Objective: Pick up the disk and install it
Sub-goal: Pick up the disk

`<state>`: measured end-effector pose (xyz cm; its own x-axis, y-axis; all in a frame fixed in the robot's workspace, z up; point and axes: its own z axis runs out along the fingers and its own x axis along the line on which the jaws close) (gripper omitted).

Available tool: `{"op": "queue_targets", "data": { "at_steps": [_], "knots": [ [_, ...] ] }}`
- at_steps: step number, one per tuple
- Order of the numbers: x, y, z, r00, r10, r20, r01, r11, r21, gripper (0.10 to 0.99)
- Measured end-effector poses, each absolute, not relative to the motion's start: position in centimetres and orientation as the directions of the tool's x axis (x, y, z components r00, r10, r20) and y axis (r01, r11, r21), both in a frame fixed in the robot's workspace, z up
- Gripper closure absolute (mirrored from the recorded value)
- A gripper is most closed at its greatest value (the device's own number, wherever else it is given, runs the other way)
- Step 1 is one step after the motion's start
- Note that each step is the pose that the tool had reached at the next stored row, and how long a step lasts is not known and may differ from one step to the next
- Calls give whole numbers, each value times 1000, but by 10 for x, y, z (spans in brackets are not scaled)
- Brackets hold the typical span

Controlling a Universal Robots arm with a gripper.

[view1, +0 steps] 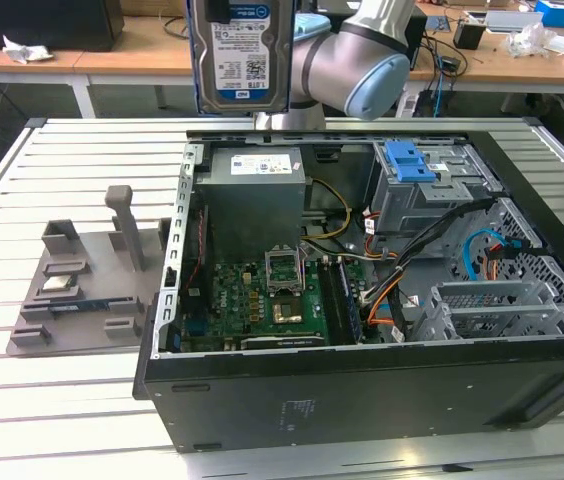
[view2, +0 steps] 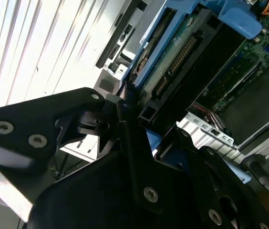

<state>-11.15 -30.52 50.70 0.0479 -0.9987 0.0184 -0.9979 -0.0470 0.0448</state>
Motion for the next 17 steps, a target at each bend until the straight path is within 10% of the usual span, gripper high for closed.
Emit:
{"op": "queue_targets", "data": {
  "at_steps": [17],
  "knots": [
    [-65,-305,507,48,-999,18,-998,-47,45,718]
  ]
}}
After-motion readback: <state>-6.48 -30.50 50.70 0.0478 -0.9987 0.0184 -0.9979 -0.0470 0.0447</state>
